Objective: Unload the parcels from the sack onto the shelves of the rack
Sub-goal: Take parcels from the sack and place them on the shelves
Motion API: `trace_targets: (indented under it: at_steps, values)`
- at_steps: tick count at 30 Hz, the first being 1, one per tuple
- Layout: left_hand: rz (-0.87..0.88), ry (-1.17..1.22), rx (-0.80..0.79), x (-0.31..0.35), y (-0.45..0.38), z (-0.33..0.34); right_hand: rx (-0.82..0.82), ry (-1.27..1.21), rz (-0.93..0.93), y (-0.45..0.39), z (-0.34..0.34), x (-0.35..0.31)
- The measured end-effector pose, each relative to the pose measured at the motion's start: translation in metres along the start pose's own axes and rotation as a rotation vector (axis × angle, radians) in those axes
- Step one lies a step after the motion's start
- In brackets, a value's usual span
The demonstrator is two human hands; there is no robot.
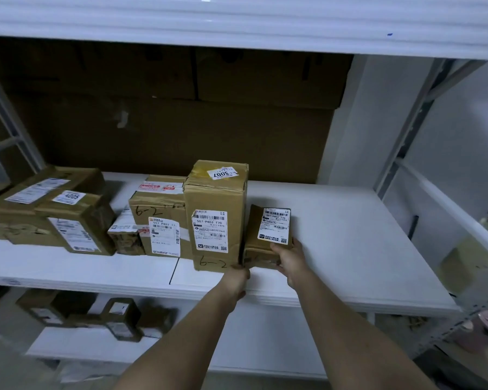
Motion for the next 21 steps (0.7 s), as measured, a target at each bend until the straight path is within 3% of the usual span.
trace_targets:
  at_steps: [21]
  values:
    - [-0.032, -0.051, 0.002, 0.001, -0.005, -0.003, 0.017, 0.038, -0.031, -0.01, 0.002, -0.003]
Point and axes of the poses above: each hand's wrist, its own y-axis away from the middle knuckle, its own z-axis out of the palm, x = y × z, the point moved 7 cm from there along -y, towards the middle knuckle, and after that the axes turned 1 degree about y, right-handed, at the moved point
